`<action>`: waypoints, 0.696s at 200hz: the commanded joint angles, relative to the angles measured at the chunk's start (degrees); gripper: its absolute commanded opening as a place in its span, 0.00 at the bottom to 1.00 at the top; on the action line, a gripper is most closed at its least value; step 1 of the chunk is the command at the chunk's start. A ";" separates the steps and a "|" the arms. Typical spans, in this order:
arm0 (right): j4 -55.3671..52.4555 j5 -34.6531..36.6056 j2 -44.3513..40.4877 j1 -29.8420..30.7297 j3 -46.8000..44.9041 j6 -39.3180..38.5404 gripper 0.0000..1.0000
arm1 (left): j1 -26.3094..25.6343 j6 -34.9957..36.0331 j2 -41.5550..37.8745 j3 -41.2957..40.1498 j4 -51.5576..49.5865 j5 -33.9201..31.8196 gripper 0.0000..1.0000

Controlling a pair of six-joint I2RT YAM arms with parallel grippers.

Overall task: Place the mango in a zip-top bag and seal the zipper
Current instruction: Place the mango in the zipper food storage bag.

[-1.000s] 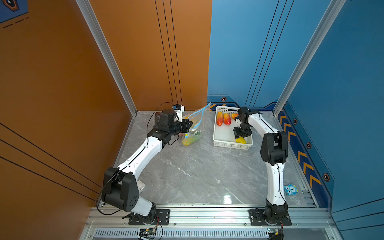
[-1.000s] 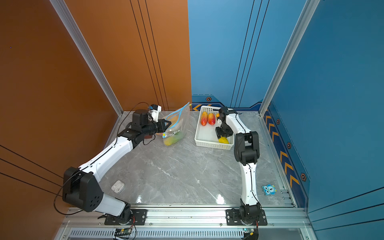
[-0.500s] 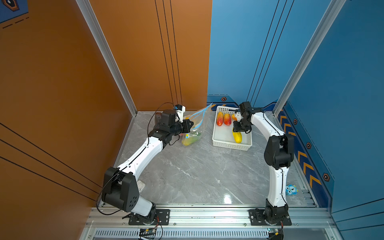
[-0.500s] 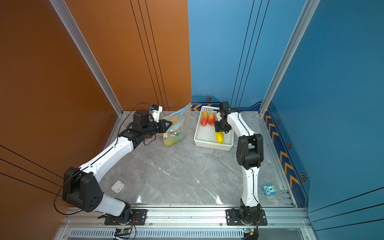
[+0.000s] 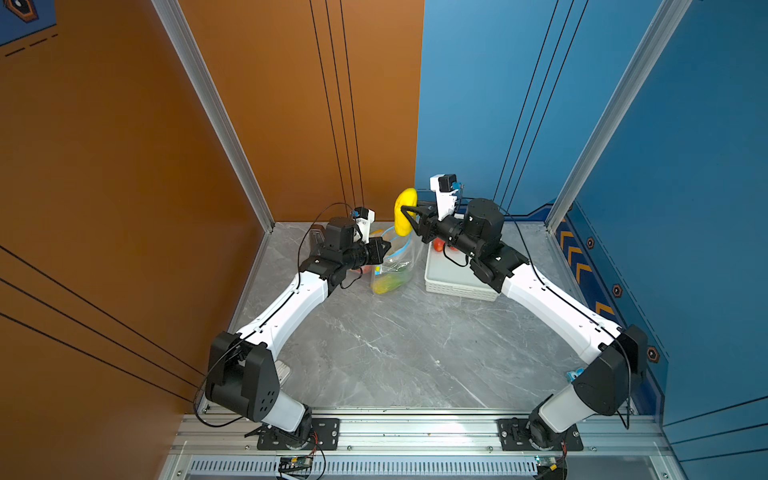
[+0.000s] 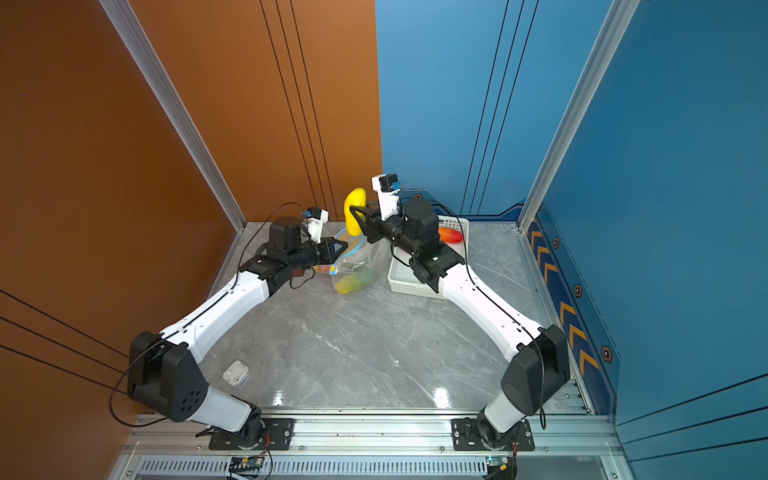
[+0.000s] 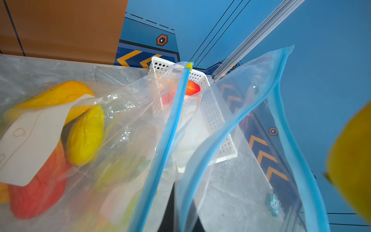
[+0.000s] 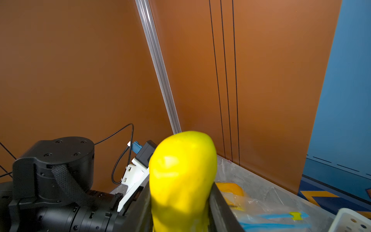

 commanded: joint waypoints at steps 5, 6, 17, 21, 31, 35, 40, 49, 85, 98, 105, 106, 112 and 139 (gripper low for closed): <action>4.37 -1.20 4.53 1.10 2.47 -2.39 0.21 | -0.20 0.48 0.27 1.78 -0.26 1.56 0.00; 4.22 -1.17 4.68 1.15 2.50 -2.46 0.21 | -0.23 0.45 0.25 1.76 -0.28 1.54 0.00; 2.32 -0.19 5.30 1.28 2.89 -3.82 0.21 | -0.18 0.45 0.08 1.60 -0.26 1.24 0.00; 1.91 -0.21 5.20 1.26 2.66 -4.40 0.22 | -0.16 0.47 0.05 1.57 -0.23 1.15 0.00; 1.89 0.67 4.64 1.29 1.31 -5.54 0.27 | -0.01 0.43 -0.04 1.54 -0.23 1.14 0.00; 2.17 1.00 4.30 1.21 0.55 -5.82 0.31 | 0.06 0.42 -0.04 1.47 -0.26 1.16 0.00; 2.52 0.97 3.93 1.10 -0.30 -6.09 0.38 | 0.15 0.38 -0.05 1.53 -0.29 1.06 0.00; 2.89 1.14 3.12 0.87 -1.34 -6.10 0.58 | 0.29 0.38 0.05 1.56 -0.31 1.07 0.00; 3.35 -1.17 0.18 -1.37 -2.73 -4.09 0.82 | 0.97 0.33 0.48 1.26 -0.40 0.90 0.00; 3.74 -1.24 -1.60 -2.71 -3.50 -2.35 0.82 | 1.15 0.33 0.39 1.15 -0.40 0.86 0.00; 4.93 -1.57 -2.90 -3.89 -4.92 -0.76 0.82 | 1.31 0.35 0.36 1.19 -0.48 0.95 0.00; 5.12 -1.58 -3.07 -4.07 -5.10 -0.55 0.82 | 1.32 0.34 0.34 1.20 -0.48 0.97 0.00; 5.96 -0.81 -4.23 -5.16 -6.40 1.00 0.81 | 1.48 0.38 0.23 1.06 -0.53 0.94 0.00; -2.25 9.55 -6.39 -13.16 -8.70 8.12 0.81 | 1.95 0.34 -0.38 0.78 -0.51 1.00 0.00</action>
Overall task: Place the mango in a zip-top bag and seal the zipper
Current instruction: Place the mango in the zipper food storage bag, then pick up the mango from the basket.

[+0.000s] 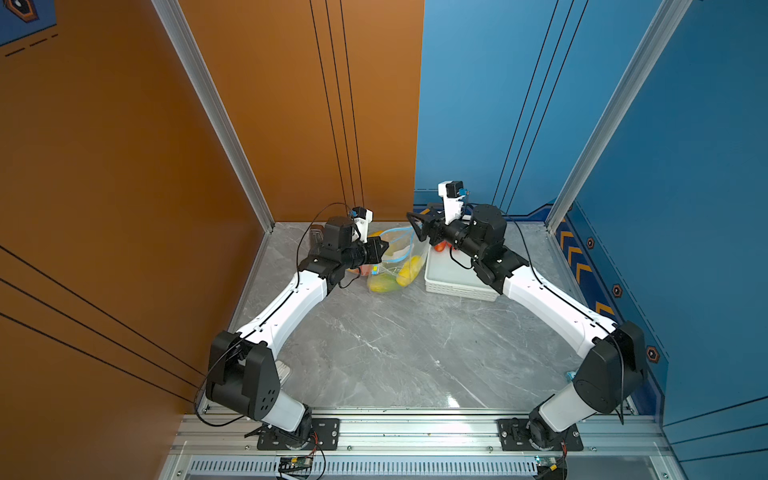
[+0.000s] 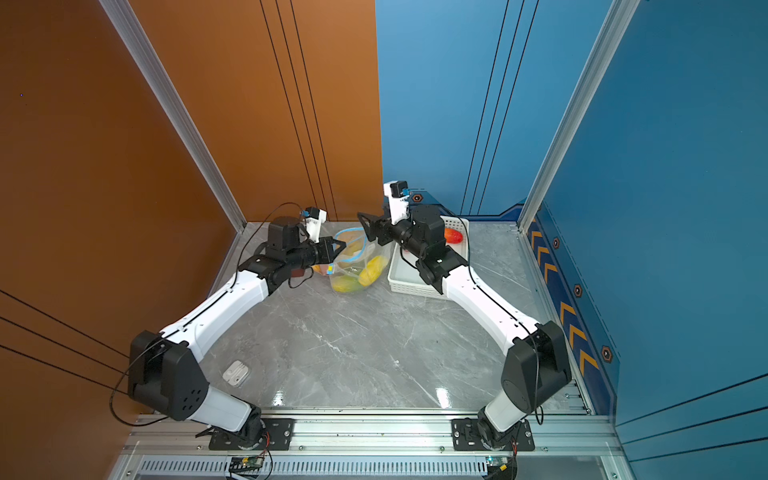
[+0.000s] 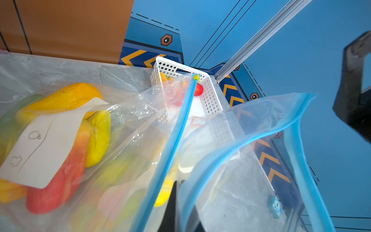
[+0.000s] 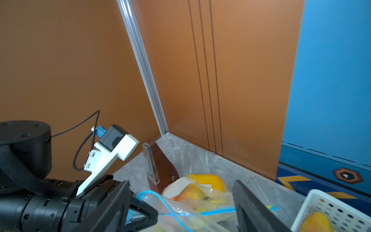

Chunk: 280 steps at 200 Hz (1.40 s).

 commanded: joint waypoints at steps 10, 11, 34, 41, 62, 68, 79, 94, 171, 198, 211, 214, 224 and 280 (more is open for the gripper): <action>-10.46 12.88 -0.95 -8.48 -0.64 8.89 0.80 | 0.79 0.37 -0.69 0.79 0.14 1.19 0.00; -11.13 13.25 -0.64 -8.72 -0.54 8.98 0.80 | 0.83 0.36 -0.70 0.77 0.15 1.23 0.00; -23.29 15.26 9.37 -12.77 6.27 11.35 0.78 | 0.79 0.44 -1.14 0.52 0.15 1.05 0.00; -27.47 15.56 13.35 -13.15 9.73 11.35 0.78 | 0.88 0.46 -1.33 0.27 0.15 0.86 0.00; -36.87 18.14 25.15 -13.68 21.35 10.68 0.77 | 0.98 0.45 -1.65 -0.10 0.15 0.62 0.00; -38.41 19.08 28.15 -13.77 24.27 10.74 0.77 | 1.04 0.38 -1.75 -0.19 0.13 0.70 0.00; -41.81 18.41 34.65 -14.53 31.14 11.58 0.76 | 1.06 0.31 -1.94 -0.55 0.15 0.73 0.00; -46.25 17.54 42.31 -15.18 39.78 12.70 0.75 | 1.14 0.20 -2.29 -0.90 0.14 0.70 0.00; -52.43 17.69 58.49 -15.98 56.62 15.59 0.71 | 1.51 0.54 -3.53 -1.93 0.06 0.65 0.00; -52.14 10.47 63.30 -17.34 61.66 18.29 0.68 | 1.67 0.60 -3.62 -2.22 0.06 0.56 0.00; -52.14 8.55 64.35 -17.72 62.57 19.11 0.58 | 1.76 0.45 -3.86 -2.41 0.05 0.47 0.00; -52.16 8.47 64.39 -17.74 62.45 19.32 0.57 | 1.80 0.48 -3.95 -2.46 0.06 0.43 0.00; -52.18 8.35 64.02 -17.74 62.07 18.73 0.56 | 1.76 0.41 -4.08 -2.53 0.05 0.24 0.00; -53.52 8.54 63.24 -18.44 61.21 17.26 0.47 | 1.79 0.21 -5.41 -3.44 0.06 0.11 0.00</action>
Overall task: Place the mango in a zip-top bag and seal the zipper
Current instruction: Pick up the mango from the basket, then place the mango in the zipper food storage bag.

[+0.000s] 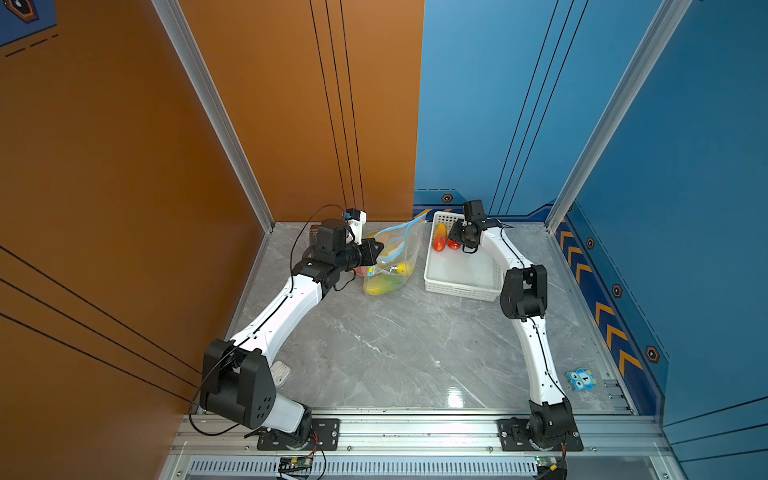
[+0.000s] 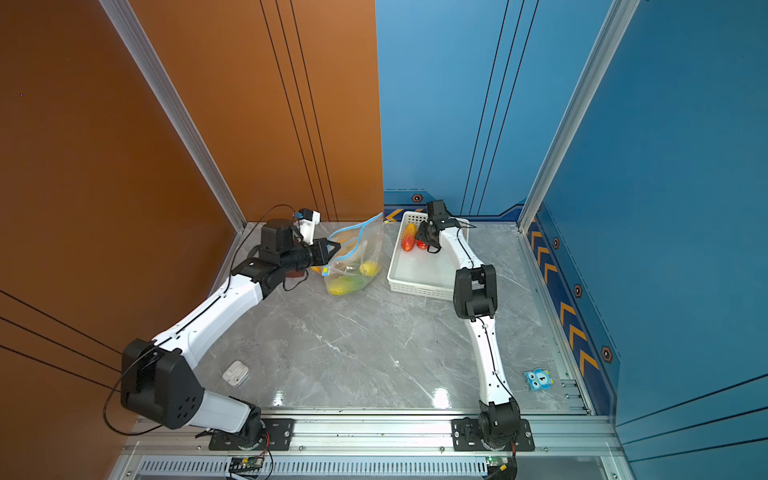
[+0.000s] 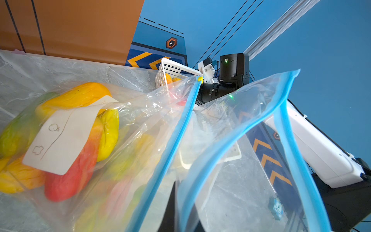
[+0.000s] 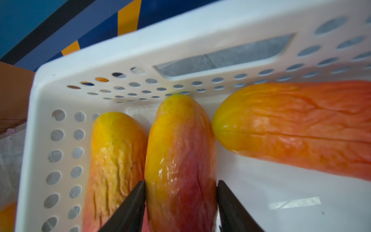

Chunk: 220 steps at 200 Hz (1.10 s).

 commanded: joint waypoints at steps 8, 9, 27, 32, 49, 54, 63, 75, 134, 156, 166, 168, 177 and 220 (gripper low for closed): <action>-3.55 -1.85 0.33 -0.99 -0.27 -0.42 0.43 | 0.58 0.26 -2.72 -1.17 0.27 0.08 0.00; -3.57 -1.89 0.16 -0.96 -0.30 -0.51 0.43 | 0.61 0.22 -2.78 -1.18 0.27 0.12 0.00; -3.93 -0.64 -3.27 -0.33 -2.68 -2.07 0.37 | 0.61 0.35 -3.18 -1.42 0.26 -0.13 0.00; -3.89 -0.50 -4.64 -0.10 -3.91 -2.38 0.36 | 0.58 0.19 -3.28 -1.48 0.28 -0.20 0.00; -3.84 -0.53 -9.49 0.37 -8.06 -3.33 0.35 | 0.62 0.02 -3.71 -1.81 0.24 -0.46 0.00; -3.72 -0.55 -11.11 0.52 -9.50 -3.53 0.35 | 0.64 0.00 -3.85 -1.92 0.28 -0.58 0.00; -3.36 -0.73 -14.22 0.64 -12.73 -3.90 0.35 | 0.66 -0.05 -3.98 -2.21 0.28 -0.84 0.00; -1.69 -1.09 -19.24 1.00 -17.29 -4.38 0.35 | 0.65 -0.30 -4.11 -2.45 0.26 -0.84 0.00; 33.67 -8.14 -56.66 6.63 -54.47 -3.52 0.32 | 0.35 -1.84 -3.66 -0.82 0.28 -1.29 0.00; 40.45 -8.98 -62.19 13.27 -58.31 -7.06 0.32 | 0.12 -2.16 -3.32 0.05 0.27 -1.60 0.00; 43.54 -10.21 -63.21 16.51 -59.49 -8.90 0.33 | 0.12 -2.50 -3.20 0.28 0.28 -2.15 0.00; 44.19 -10.37 -63.31 16.95 -59.76 -9.15 0.33 | 0.12 -2.47 -3.24 0.31 0.28 -2.16 0.00; 46.41 -10.05 -63.50 19.52 -60.51 -9.82 0.33 | 0.12 -2.72 -3.10 0.44 0.28 -2.29 0.00; 52.78 -10.49 -62.53 26.89 -62.03 -12.47 0.34 | 0.11 -3.83 -2.70 1.27 0.24 -2.11 0.00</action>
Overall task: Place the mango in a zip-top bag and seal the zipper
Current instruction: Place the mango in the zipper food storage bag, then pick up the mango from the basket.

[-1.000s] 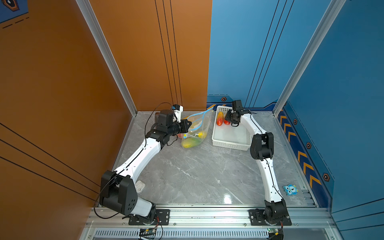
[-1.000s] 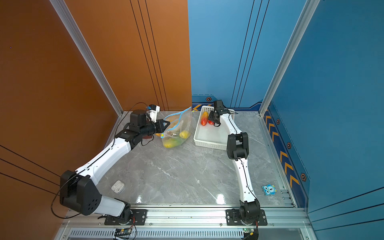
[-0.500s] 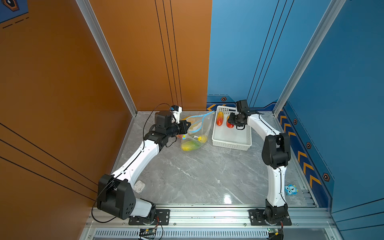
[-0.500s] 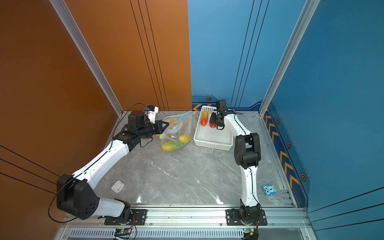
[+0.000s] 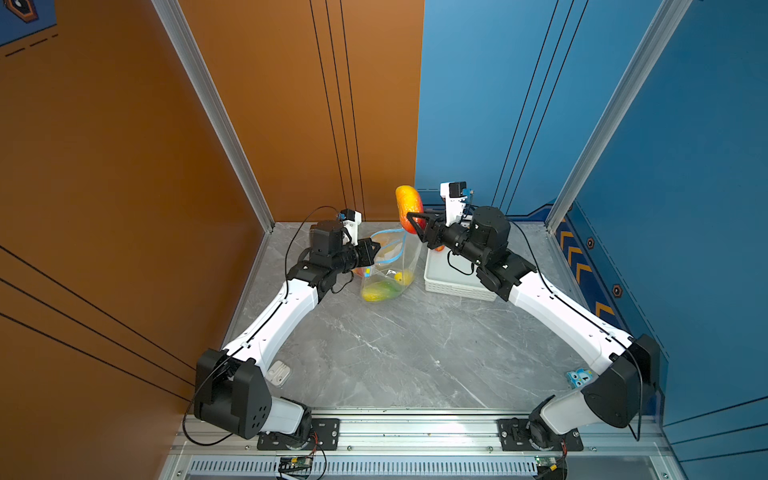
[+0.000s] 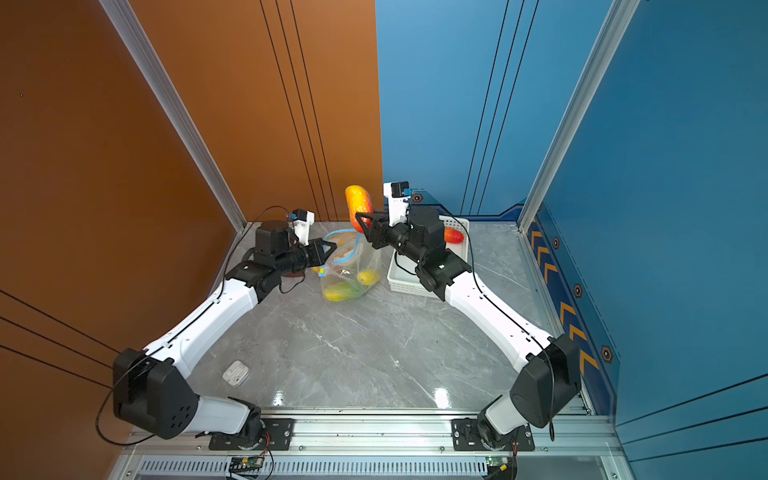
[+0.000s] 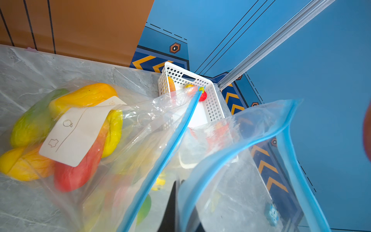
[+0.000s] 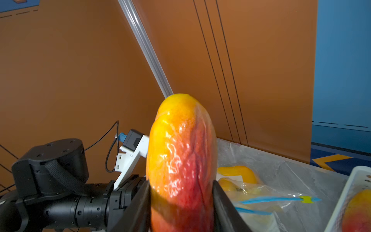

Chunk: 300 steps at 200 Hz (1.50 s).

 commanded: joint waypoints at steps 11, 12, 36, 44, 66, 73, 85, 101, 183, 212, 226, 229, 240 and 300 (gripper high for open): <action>6.68 -1.32 1.97 2.92 -1.43 -4.07 0.36 | -0.10 -1.47 0.17 2.51 0.67 -0.50 0.00; 6.69 -1.30 2.07 2.98 -1.48 -4.10 0.36 | -0.10 -1.52 0.17 2.49 0.70 -0.45 0.00; 6.94 -1.10 4.36 3.65 -1.50 -4.30 0.37 | -0.03 -2.50 0.53 3.02 0.93 -0.01 0.00; 7.57 -0.82 4.98 3.65 -1.84 -4.61 0.38 | 0.05 -2.92 0.46 2.87 1.22 0.18 0.00; 8.25 0.06 6.83 3.56 -2.14 -5.06 0.43 | 0.51 -4.20 0.36 2.44 2.38 1.20 0.00; 8.31 0.11 7.35 3.54 -2.07 -5.02 0.46 | 0.61 -4.21 0.28 2.40 2.35 1.38 0.00; 8.47 0.10 8.07 3.57 -1.87 -5.06 0.53 | 0.67 -4.21 0.13 2.30 2.39 1.63 0.00; 7.88 -0.31 8.81 3.60 -1.39 -5.49 0.59 | 0.78 -4.21 0.00 2.12 2.37 1.91 0.00; 8.51 -1.45 2.34 -1.47 -3.89 -1.56 0.77 | 2.05 -3.86 -0.08 1.24 2.56 1.83 0.00; 8.22 6.57 -1.88 -7.66 -8.79 7.26 0.86 | 2.36 -3.60 -0.72 0.65 2.57 1.89 0.00; 4.17 10.83 -0.99 -11.35 -9.03 10.60 0.84 | 2.44 -3.51 -0.88 0.55 2.57 1.83 0.00; 3.06 11.38 -0.47 -12.05 -8.82 11.31 0.84 | 2.45 -3.48 -0.97 0.54 2.57 1.85 0.00; -1.48 13.22 2.41 -14.95 -7.47 14.01 0.84 | 2.45 -3.33 -1.03 0.43 2.57 1.85 0.00; -24.02 11.43 31.44 -21.29 17.89 17.13 0.81 | 2.97 -3.20 -1.36 -0.20 2.57 1.80 0.00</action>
